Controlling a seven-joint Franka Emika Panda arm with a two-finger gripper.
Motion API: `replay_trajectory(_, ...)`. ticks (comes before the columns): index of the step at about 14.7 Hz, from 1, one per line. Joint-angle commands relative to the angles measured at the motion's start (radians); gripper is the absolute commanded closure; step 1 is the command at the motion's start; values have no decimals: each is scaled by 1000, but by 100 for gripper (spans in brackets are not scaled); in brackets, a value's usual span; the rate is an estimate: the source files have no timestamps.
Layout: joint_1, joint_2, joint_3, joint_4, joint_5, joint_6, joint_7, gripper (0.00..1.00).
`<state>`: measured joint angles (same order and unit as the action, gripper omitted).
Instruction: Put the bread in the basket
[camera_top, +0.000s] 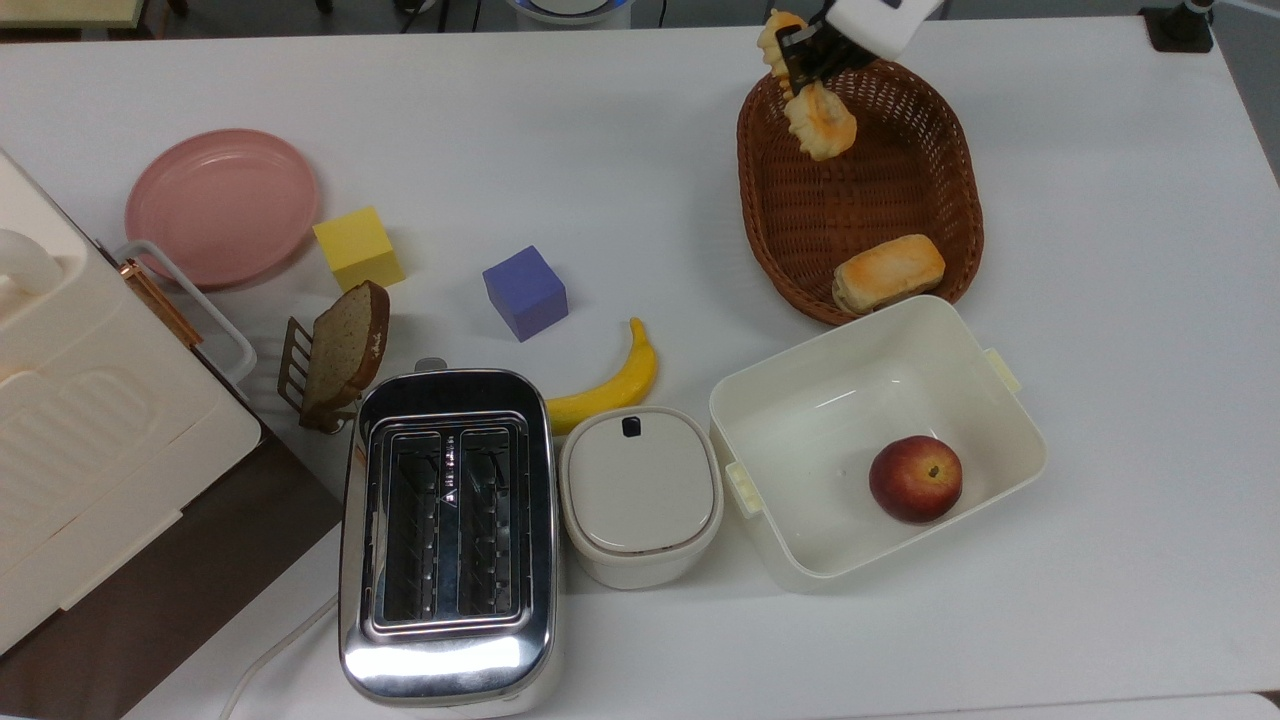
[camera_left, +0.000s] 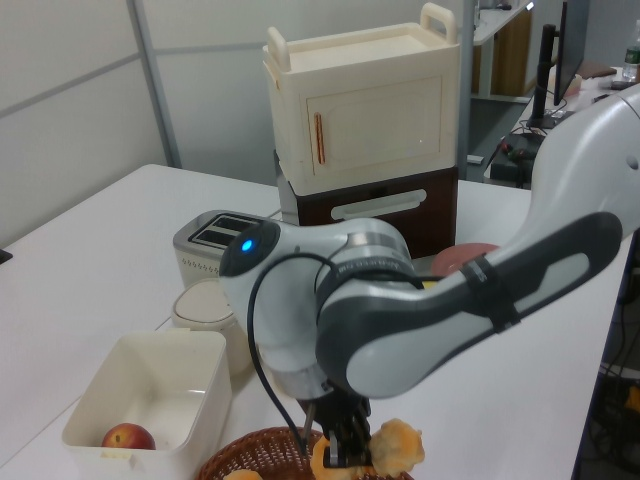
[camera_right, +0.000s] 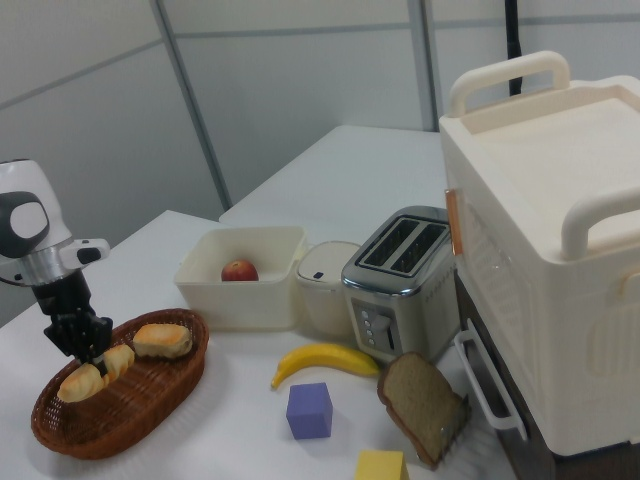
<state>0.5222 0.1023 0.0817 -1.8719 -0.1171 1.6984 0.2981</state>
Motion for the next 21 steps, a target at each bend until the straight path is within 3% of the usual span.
replay_trajectory(1,10,-1,3,-6,-29,-11,-13,0)
replay_trajectory(12,-19,0,10,22,-30,12,1,0)
replay_trajectory(16,-137,-16,-14,111,-29,9,147,0)
replay_trajectory(19,-200,-32,-107,157,-35,6,118,0)
replay_trajectory(21,-348,-42,-117,206,-56,7,5,0)
